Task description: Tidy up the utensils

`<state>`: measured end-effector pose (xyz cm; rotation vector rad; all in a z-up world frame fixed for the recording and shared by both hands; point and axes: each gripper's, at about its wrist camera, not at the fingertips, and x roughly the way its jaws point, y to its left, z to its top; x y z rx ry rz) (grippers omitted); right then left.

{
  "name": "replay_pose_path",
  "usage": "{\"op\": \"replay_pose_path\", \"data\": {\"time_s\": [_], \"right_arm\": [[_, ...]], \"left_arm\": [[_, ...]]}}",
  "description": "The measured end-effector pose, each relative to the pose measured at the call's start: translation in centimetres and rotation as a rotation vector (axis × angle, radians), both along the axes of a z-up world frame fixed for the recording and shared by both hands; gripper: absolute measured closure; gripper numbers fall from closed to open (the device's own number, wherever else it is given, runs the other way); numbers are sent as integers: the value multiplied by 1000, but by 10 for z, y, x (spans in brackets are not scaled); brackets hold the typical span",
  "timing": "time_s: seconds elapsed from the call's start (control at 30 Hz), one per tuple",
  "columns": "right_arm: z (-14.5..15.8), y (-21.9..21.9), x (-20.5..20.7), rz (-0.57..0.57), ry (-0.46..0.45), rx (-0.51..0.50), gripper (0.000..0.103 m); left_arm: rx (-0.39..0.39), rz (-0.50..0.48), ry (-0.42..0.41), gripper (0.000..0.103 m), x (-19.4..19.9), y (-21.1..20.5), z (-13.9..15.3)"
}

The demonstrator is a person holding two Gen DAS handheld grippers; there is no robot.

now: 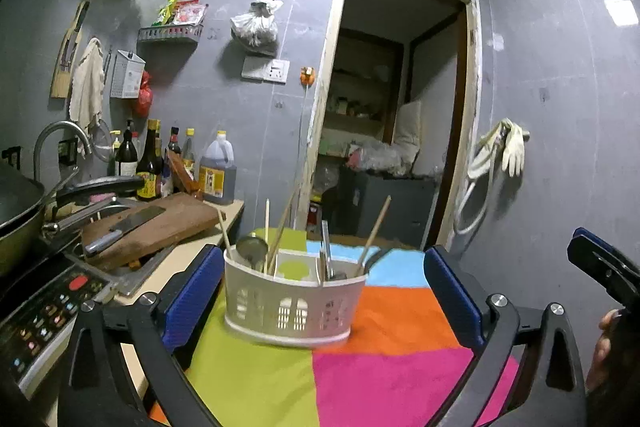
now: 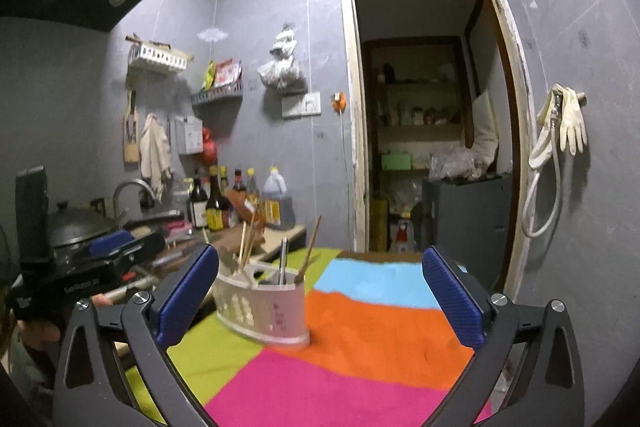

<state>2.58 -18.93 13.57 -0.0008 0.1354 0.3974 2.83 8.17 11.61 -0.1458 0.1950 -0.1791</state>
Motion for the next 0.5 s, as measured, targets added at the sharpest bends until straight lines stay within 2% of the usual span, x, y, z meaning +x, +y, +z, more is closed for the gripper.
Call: {"op": "replay_pose_path", "data": {"time_s": [0.1,0.27,0.5], "right_arm": [[-10,-3,-10,-24,17,-13,0],[-34,-3,-21,-84,20,-39,0],[-72,8,-32,-203,-48,-122,0]], "left_arm": [[4,-3,22,4,-9,-3,-15],[-40,33,18,4,-21,-2,-39],[-6,75,29,4,-27,-9,-64]]}}
